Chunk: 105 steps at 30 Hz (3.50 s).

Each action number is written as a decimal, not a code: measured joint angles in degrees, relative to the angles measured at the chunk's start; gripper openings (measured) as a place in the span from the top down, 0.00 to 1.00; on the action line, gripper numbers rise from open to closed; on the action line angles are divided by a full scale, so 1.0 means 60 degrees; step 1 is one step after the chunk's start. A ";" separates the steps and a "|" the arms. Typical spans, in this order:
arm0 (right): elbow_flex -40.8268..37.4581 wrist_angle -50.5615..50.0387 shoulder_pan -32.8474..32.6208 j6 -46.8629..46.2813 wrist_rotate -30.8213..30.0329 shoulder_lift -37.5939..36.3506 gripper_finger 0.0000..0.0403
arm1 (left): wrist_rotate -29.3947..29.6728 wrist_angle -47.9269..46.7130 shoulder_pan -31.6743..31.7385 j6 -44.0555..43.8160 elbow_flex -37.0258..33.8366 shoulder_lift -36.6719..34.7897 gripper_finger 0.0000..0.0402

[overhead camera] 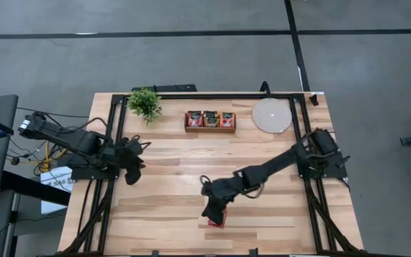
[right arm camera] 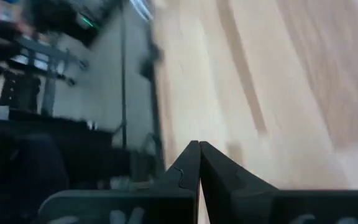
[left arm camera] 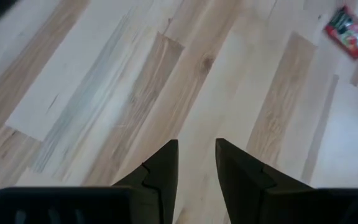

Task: Pick & Place Tea
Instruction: Put the red tea bag into the left section of the wooden organizer

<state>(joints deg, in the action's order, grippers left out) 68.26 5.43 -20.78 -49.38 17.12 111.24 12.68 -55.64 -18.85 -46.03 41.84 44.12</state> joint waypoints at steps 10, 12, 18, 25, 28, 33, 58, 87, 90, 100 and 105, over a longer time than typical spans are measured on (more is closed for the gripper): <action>0.0112 -0.1811 -0.0930 -0.0273 -0.0295 0.0527 1.00 | -0.0056 -0.0069 0.0000 0.0627 -0.0018 -0.0342 0.75; 0.0118 -0.2041 -0.1039 -0.0277 -0.0706 0.0440 1.00 | -0.0031 -0.0068 0.0000 0.0746 -0.0018 -0.0323 0.75; 0.0121 -0.2900 -0.0944 -0.0275 -0.1089 0.0558 1.00 | 0.0089 -0.0066 0.0000 0.0774 -0.0018 -0.0313 0.75; 0.0112 -0.3396 -0.0603 0.0081 -0.1848 0.0569 1.00 | 0.0096 -0.0066 0.0000 0.0774 -0.0018 -0.0313 0.75; 0.0115 -0.3283 -0.0331 0.0245 -0.1854 0.0569 1.00 | 0.0096 -0.0063 0.0000 0.0774 -0.0018 -0.0313 0.75; 0.0115 -0.2977 0.0214 0.0589 -0.1859 0.0569 1.00 | 0.0096 -0.0064 0.0000 0.0916 -0.0018 -0.0313 0.75; 0.0101 -0.2864 -0.0584 0.1233 -0.1500 0.0314 1.00 | 0.0048 0.0080 0.0000 0.1087 -0.0015 -0.0313 0.75; 0.1755 -0.2792 0.0408 -0.0088 -0.3449 0.2066 1.00 | -0.0075 0.0491 -0.0004 0.1076 -0.0015 -0.0306 0.75; 0.1754 -0.2791 0.0782 -0.0677 -0.3737 0.2070 1.00 | -0.0078 0.0523 -0.0004 0.1138 -0.0015 -0.0306 0.75; 0.1729 -0.2615 0.1666 -0.2641 -0.5082 0.2101 1.00 | -0.0089 0.0554 -0.0004 0.1276 -0.0015 -0.0306 0.75; 0.1928 -0.2526 0.1942 -0.2892 -0.5674 0.2153 1.00 | -0.0089 0.0629 0.0000 0.1277 -0.0015 -0.0306 0.75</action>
<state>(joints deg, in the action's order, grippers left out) 79.83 -9.72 -9.13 -66.74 -16.92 124.15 12.14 -51.86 -18.85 -38.37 41.76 42.28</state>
